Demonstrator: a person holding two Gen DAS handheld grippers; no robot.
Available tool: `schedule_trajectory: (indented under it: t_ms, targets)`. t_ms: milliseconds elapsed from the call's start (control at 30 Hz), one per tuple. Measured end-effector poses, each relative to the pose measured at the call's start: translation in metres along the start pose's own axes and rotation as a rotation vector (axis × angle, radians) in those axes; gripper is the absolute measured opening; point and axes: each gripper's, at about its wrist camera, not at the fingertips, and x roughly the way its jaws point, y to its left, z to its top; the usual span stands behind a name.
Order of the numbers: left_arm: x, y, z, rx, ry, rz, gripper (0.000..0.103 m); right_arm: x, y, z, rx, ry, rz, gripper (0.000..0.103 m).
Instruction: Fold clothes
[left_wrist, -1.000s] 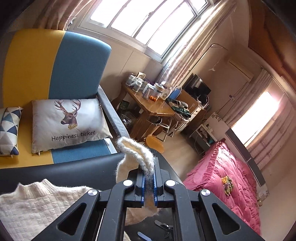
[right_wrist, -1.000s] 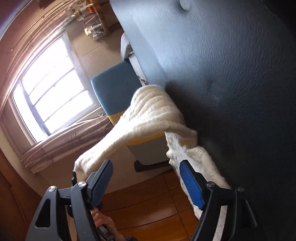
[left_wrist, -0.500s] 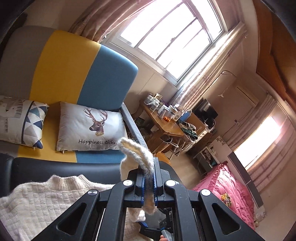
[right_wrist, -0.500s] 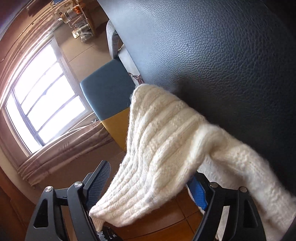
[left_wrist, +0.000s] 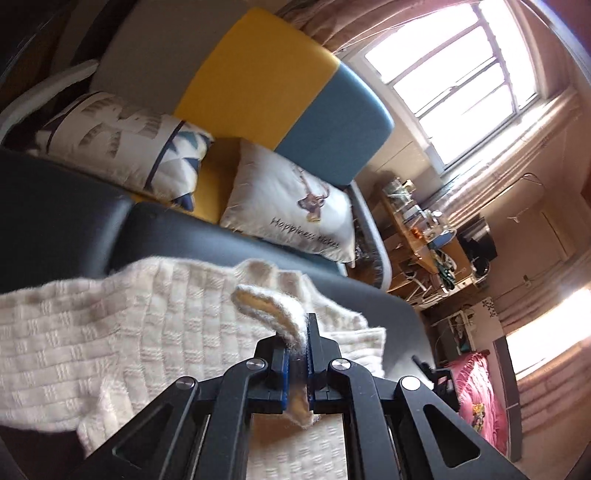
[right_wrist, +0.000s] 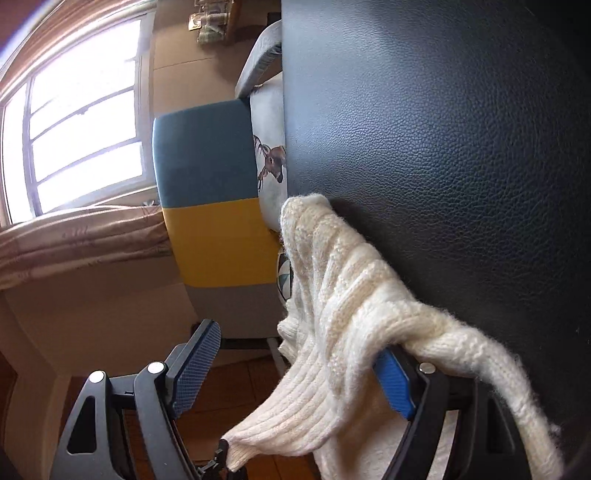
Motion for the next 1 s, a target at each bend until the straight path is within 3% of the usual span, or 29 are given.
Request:
schedule_trajectory:
  t_ms: [100, 267, 500, 600, 667, 767, 1000]
  targets:
    - [0.005, 0.035, -0.018, -0.043, 0.032, 0.042, 0.007, 0.005, 0.004, -0.003, -0.063, 0.012, -0.044, 0.081]
    - [0.019, 0.065, -0.039, -0.024, 0.092, 0.143, 0.007, 0.010, 0.009, -0.007, -0.118, 0.020, -0.102, 0.081]
    - [0.010, 0.047, -0.034, 0.108, 0.018, 0.142, 0.007, 0.009, 0.027, -0.015, -0.273, 0.035, -0.148, 0.081]
    - [0.024, 0.051, -0.033, 0.140, 0.069, 0.259, 0.008, 0.015, 0.024, -0.018, -0.286, 0.070, -0.181, 0.081]
    - [0.034, 0.071, -0.036, 0.074, 0.115, 0.297, 0.008, 0.017, 0.016, -0.017, -0.252, 0.087, -0.183, 0.081]
    - [0.033, 0.093, -0.037, -0.034, 0.116, 0.226, 0.009, 0.016, 0.010, -0.016, -0.224, 0.085, -0.155, 0.081]
    - [0.017, 0.090, -0.020, -0.035, 0.023, 0.233, 0.008, 0.011, 0.006, -0.005, -0.151, 0.076, -0.072, 0.081]
